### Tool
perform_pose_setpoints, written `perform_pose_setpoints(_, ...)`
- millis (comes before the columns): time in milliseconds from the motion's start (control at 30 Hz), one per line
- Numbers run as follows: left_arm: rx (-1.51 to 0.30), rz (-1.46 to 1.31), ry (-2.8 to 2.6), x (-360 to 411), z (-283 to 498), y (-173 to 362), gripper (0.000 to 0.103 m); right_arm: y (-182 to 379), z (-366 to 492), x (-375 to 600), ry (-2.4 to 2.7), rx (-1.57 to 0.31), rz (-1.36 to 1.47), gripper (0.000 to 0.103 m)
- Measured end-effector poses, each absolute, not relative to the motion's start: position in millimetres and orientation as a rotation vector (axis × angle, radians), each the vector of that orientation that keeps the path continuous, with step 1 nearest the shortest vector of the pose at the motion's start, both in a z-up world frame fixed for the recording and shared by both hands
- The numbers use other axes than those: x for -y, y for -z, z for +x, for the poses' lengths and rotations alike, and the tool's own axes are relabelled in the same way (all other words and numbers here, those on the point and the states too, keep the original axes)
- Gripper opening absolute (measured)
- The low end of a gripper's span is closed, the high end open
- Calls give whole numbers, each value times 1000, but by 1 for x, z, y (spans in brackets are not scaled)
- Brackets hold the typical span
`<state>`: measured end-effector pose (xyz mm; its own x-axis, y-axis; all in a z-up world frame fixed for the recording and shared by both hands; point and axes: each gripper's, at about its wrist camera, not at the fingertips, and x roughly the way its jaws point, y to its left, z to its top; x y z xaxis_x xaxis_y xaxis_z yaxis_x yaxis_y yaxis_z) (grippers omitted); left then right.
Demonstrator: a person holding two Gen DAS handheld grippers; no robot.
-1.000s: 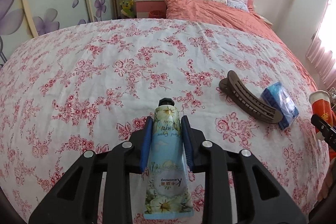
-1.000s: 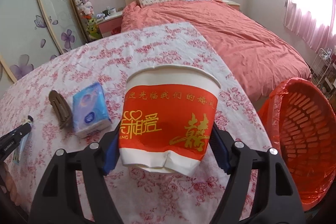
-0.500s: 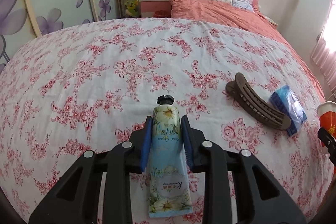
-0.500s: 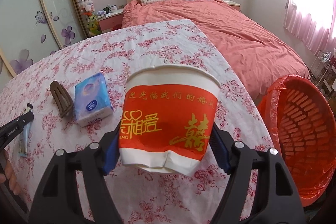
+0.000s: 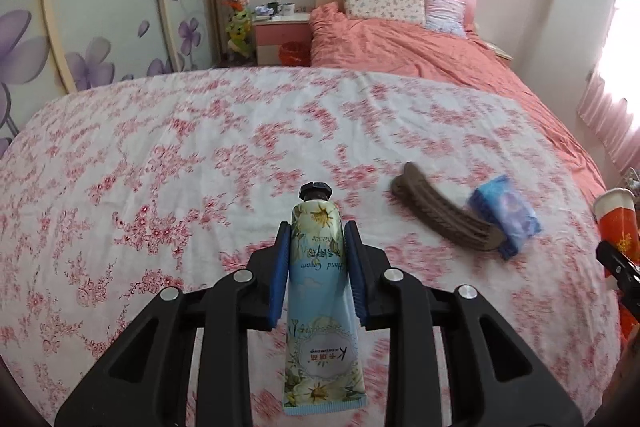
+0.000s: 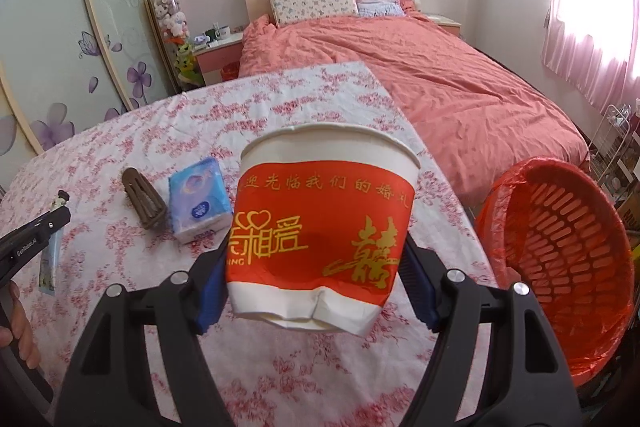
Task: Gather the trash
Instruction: 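Lift the paper cup and tube off the bed with both grippers, then carry the tube and cup over the orange basket and open both grippers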
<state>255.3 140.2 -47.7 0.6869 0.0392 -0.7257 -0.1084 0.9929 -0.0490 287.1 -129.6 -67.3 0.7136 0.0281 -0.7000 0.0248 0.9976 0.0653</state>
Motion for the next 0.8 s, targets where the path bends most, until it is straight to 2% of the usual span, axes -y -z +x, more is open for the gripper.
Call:
perform_pose_setpoints(433, -727, -49, 126, -64, 222, -9, 27, 6, 229, 170, 19, -615, 117, 72)
perform_pose_setpoints(800, -697, 4, 315, 15, 209, -28, 27, -17, 191, 220, 110, -530, 123, 72)
